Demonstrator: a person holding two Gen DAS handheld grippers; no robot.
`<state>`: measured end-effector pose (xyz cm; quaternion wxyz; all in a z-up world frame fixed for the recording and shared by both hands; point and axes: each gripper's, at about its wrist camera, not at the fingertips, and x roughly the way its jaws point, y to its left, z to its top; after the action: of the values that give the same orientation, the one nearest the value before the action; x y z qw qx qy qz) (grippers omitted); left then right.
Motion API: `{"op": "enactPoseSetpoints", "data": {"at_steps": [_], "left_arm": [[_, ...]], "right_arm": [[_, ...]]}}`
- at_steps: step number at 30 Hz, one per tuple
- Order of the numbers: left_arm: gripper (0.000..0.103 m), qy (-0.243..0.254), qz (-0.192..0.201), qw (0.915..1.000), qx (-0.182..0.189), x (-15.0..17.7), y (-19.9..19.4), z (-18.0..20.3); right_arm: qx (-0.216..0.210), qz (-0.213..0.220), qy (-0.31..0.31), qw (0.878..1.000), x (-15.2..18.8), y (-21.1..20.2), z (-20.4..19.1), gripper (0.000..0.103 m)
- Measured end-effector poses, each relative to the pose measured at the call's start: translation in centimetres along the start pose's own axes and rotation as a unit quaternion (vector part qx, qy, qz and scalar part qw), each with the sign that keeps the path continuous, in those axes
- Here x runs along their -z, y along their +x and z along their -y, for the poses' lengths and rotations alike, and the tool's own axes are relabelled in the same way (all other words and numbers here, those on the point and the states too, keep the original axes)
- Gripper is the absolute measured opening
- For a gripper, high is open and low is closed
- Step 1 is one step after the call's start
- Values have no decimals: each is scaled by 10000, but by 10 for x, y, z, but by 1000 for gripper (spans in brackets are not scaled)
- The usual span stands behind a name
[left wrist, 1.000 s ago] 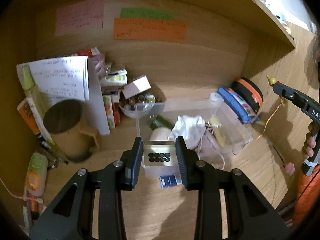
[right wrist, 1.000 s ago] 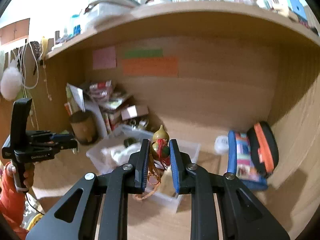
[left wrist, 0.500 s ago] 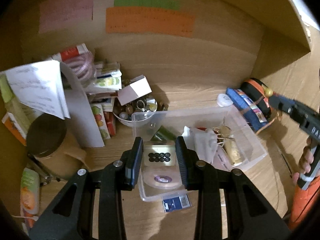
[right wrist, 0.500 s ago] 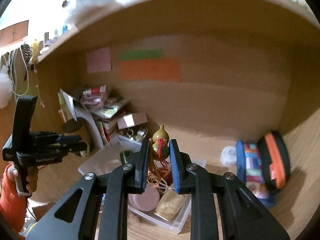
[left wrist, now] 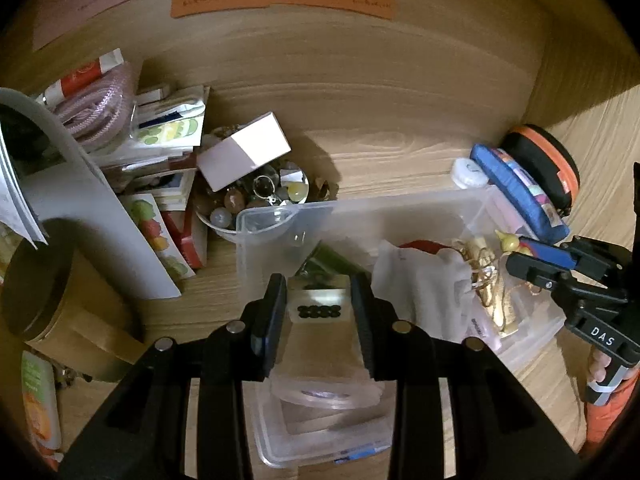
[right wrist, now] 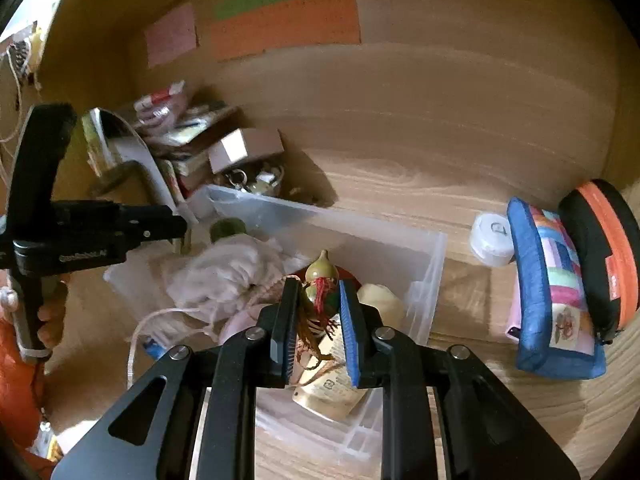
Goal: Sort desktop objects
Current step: 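Carry the square item and gourd ornament over the clear box, then open both tools to release the square item and ornament into the box, then move both tools back toward the blue card box and seashell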
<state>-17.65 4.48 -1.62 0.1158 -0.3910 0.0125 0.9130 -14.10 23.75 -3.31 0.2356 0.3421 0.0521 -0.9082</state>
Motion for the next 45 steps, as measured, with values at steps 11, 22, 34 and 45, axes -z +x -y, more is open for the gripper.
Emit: {"op": "enactPoseSetpoints", "data": {"at_steps": [11,22,34,45], "left_arm": [[33,166,-121,9997,-90,7,15,6],[45,326,-63,9992,-244,9,18,12],[74,510,271,9979,-301,10,-11,25],[96,518,749,9944,-541,28,-65,23]], "right_arm": [[87,-254,-355,9990,11,17,-11,20],[55,-282,-396,9988,11,17,-12,25],[217,105,-287,9993,-3,-16,-15,44],[477,536,-308,9969,-3,-64,-35,63]]}}
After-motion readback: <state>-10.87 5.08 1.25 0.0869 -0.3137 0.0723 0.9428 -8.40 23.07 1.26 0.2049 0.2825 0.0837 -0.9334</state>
